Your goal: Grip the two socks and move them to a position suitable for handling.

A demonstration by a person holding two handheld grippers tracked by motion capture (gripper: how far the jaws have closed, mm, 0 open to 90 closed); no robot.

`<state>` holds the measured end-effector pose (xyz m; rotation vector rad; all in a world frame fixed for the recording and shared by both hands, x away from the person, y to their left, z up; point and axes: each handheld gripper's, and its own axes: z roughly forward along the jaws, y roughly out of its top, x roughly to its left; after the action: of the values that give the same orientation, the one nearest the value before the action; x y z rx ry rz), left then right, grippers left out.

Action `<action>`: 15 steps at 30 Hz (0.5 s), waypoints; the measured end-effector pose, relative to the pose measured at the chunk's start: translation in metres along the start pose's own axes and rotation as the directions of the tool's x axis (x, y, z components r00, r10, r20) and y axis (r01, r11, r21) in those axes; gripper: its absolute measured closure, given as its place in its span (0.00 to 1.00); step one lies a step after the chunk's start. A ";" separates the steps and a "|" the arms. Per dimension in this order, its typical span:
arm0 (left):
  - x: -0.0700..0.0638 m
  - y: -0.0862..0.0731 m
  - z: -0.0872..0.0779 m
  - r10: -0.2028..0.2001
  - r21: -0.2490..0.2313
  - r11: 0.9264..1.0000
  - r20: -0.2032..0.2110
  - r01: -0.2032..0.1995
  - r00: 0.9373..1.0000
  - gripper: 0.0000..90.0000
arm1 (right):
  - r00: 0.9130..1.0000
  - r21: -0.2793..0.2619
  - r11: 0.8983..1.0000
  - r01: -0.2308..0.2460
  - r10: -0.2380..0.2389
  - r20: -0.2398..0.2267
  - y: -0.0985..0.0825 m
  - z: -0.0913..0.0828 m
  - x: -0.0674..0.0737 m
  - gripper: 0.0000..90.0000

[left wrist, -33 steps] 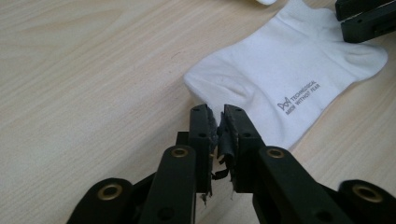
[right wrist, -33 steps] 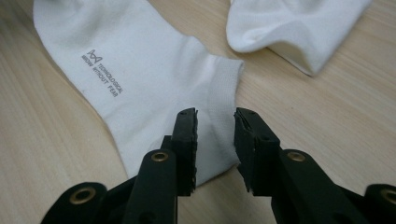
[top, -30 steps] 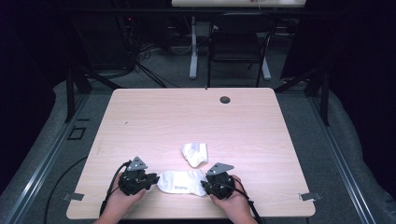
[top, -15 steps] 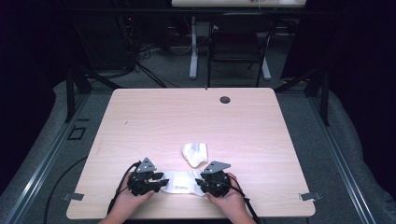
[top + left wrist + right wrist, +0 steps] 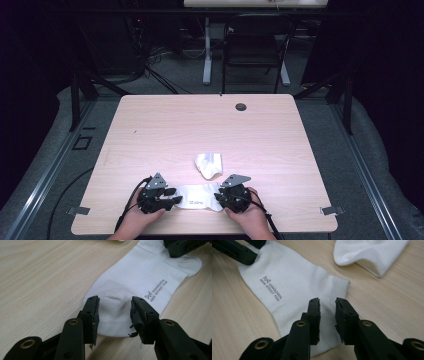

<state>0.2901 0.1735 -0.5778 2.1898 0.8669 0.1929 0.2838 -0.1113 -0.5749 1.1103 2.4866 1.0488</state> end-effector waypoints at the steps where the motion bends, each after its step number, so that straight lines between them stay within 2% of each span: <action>1: -0.002 0.000 0.000 -0.003 0.000 1.000 0.006 0.003 1.000 0.64 | 1.000 0.003 1.000 -0.004 0.004 -0.006 0.000 -0.001 -0.001 0.82; 5: -0.007 0.001 0.001 0.015 0.005 1.000 0.013 -0.015 1.000 0.64 | 0.999 0.039 0.998 -0.041 0.041 -0.022 -0.001 -0.006 -0.005 0.83; 9: -0.010 0.001 0.002 0.012 0.006 1.000 0.028 -0.012 1.000 0.64 | 0.999 0.057 0.998 -0.040 0.042 -0.034 -0.002 -0.010 -0.006 0.84; 15: -0.012 0.002 0.001 0.010 0.007 1.000 0.044 -0.010 0.999 0.62 | 0.996 0.057 0.996 -0.067 0.070 -0.056 -0.003 -0.011 -0.008 0.80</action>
<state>0.2823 0.1639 -0.5760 2.1969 0.8337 0.1457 0.2823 -0.1239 -0.5698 1.2060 2.5542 1.0509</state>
